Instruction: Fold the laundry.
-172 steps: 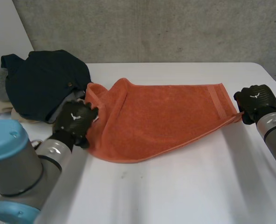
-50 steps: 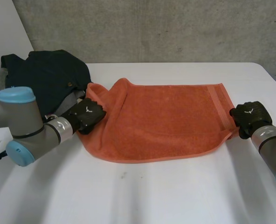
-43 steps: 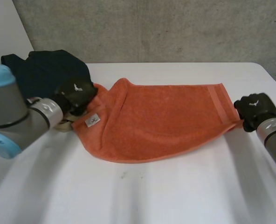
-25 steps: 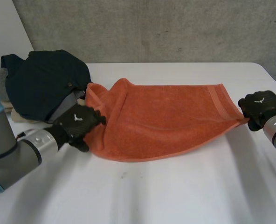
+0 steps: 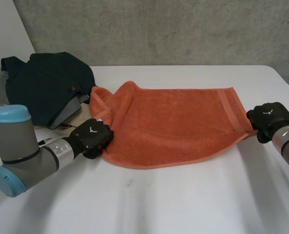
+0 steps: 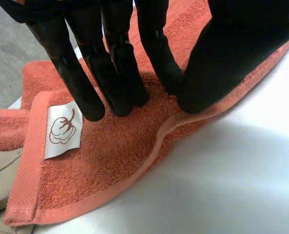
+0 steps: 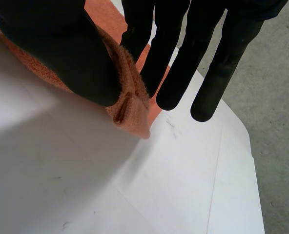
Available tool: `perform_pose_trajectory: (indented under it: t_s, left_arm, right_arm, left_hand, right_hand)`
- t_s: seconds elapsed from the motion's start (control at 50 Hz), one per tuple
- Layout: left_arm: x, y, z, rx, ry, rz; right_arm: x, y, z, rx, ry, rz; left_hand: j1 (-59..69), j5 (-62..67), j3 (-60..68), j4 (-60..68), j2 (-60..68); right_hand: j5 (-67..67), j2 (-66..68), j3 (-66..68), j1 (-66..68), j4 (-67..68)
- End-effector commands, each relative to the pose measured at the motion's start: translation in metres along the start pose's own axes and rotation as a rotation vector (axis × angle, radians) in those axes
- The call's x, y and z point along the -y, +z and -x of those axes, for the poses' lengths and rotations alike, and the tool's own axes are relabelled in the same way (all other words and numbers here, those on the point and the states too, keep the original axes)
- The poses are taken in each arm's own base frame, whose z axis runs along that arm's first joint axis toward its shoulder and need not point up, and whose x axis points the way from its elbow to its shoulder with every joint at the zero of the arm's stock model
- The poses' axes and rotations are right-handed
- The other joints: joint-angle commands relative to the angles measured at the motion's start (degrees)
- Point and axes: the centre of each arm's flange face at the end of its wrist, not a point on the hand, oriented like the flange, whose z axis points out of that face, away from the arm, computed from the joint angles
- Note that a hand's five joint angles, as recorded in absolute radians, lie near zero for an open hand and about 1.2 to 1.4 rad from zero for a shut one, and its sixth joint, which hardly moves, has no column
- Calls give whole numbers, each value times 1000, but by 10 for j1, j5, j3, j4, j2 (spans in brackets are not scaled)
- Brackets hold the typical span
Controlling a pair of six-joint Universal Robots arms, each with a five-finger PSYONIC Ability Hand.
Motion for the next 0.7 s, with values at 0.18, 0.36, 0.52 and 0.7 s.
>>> perform_pose_trajectory:
  t_s: [0.18, 0.36, 0.52, 0.7]
  left_arm:
    - [104, -62, 34, 251, 75, -195]
    - [174, -134, 36, 407, 89, -399]
    - [90, -97, -2, 255, -53, -180]
    - [30, -54, -43, 63, -99, -42]
  right_arm:
    - [66, -56, -44, -69, -150, -57]
    - [124, -121, -77, -140, -212, -131]
    - [99, -116, -55, -34, -180, -74]
    - [56, -53, -43, -67, -117, -44]
  left_hand:
    - [159, 155, 151, 147, 149]
    - [159, 155, 151, 147, 149]
    - [-374, -378, -382, -386, -384]
    - [-367, -371, -376, -379, -378]
  right_hand:
    - [122, 122, 115, 150, 111]
    - [122, 122, 115, 150, 111]
    - [122, 122, 115, 150, 111]
    - [122, 122, 115, 150, 111]
